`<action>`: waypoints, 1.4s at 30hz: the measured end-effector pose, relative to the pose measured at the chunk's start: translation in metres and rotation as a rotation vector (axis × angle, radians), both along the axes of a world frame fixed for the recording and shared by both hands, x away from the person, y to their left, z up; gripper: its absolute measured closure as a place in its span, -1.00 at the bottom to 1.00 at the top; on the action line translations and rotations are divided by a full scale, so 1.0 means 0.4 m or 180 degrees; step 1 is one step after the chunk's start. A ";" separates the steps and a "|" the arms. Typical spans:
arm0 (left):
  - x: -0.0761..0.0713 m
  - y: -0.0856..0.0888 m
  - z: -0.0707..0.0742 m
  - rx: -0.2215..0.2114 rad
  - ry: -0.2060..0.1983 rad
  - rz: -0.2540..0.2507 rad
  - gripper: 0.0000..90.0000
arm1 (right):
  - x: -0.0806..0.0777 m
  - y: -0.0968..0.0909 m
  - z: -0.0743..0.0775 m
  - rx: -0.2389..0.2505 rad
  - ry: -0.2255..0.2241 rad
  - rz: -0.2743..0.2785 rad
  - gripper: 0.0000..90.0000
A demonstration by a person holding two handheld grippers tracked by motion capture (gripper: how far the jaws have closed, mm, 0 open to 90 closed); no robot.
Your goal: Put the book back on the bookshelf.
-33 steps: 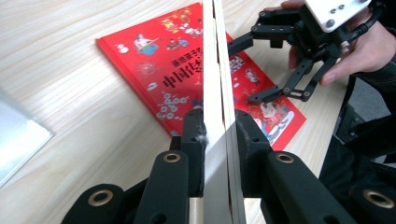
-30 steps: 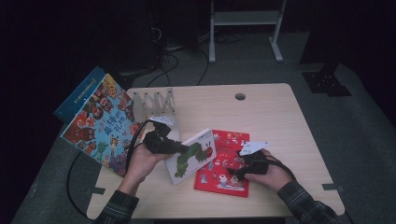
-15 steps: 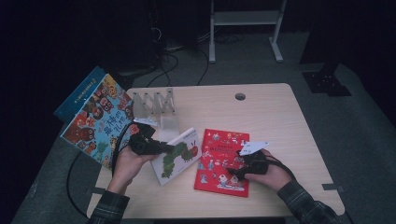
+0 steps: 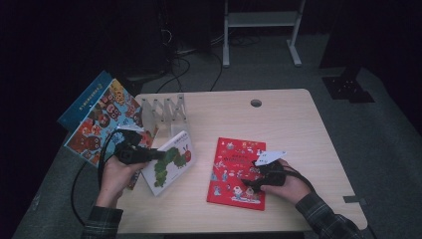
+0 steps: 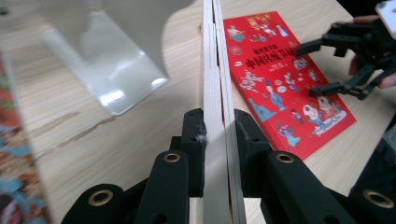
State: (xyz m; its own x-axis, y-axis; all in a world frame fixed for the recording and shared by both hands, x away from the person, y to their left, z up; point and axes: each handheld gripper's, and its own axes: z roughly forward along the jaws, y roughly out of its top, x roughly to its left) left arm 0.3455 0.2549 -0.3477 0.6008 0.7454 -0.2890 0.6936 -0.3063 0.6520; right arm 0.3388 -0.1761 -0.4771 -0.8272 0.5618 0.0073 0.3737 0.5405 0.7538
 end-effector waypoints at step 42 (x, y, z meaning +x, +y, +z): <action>0.185 -0.085 -0.036 0.0326 -0.0519 0.0693 0.69 | 0.000 0.001 -0.001 0.0015 0.0000 -0.0020 -0.62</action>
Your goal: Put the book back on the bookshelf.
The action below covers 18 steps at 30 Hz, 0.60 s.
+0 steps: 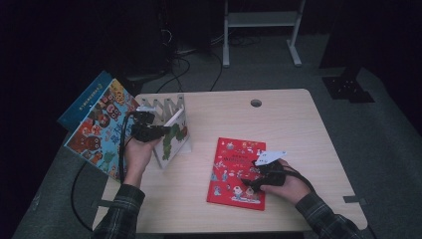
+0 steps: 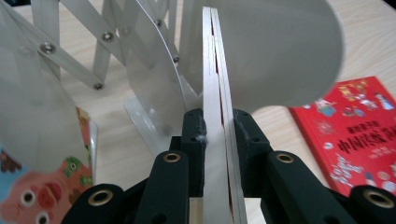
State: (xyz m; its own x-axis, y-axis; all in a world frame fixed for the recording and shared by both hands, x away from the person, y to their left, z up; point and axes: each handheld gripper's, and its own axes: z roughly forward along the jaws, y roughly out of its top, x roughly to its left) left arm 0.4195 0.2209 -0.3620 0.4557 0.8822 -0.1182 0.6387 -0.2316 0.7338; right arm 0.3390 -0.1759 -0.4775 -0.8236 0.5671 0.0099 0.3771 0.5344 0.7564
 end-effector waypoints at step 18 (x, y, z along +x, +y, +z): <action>0.017 -0.009 -0.025 -0.0059 -0.0044 0.0053 0.67 | 0.000 0.000 0.000 0.0003 0.0000 -0.0006 -0.62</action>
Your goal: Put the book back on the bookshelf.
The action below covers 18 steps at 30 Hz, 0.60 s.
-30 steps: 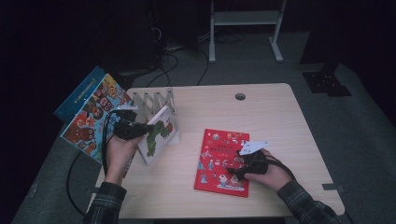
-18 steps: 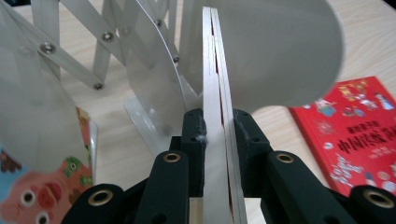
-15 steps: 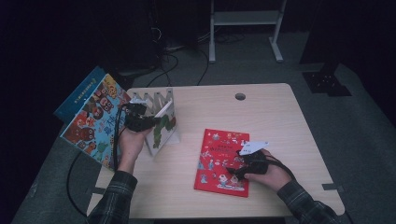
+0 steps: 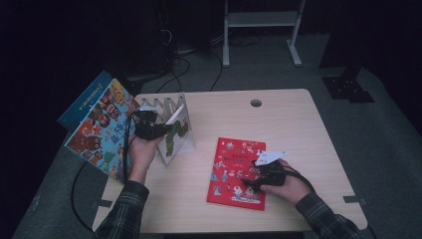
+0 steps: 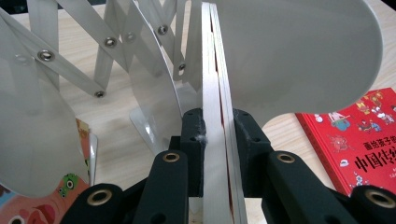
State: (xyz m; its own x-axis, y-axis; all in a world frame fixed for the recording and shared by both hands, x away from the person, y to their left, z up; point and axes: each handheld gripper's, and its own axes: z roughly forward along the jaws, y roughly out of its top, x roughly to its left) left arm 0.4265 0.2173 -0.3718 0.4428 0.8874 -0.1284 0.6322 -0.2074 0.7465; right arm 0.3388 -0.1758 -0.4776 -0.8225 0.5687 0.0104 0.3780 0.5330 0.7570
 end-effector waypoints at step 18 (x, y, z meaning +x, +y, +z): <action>-0.064 0.018 -0.005 0.0094 0.0175 -0.0188 0.11 | 0.000 0.000 0.000 0.0001 -0.0009 0.0004 -0.62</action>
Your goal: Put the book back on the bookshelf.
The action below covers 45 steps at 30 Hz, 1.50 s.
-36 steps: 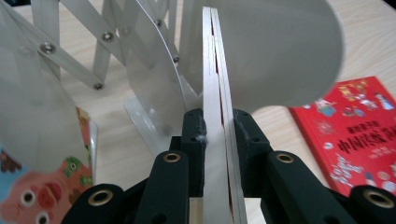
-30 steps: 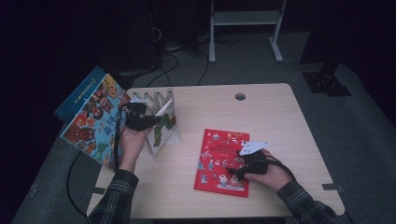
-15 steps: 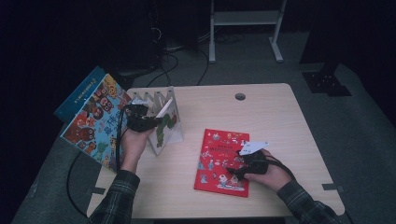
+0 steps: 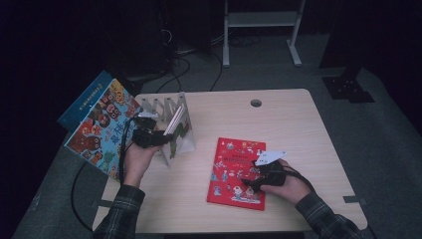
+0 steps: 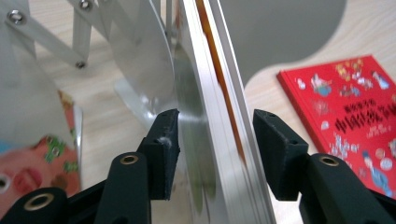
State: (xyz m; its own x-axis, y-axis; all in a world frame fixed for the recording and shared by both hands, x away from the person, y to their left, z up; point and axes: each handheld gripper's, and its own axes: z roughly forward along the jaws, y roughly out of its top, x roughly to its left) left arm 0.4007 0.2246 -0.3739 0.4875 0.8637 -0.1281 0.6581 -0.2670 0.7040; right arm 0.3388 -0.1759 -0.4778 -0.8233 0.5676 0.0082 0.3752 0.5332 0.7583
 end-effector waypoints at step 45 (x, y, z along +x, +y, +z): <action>0.025 -0.168 -0.023 -0.0179 0.0127 -0.0376 -0.12 | 0.000 0.000 0.000 0.0002 0.0006 -0.0008 -0.62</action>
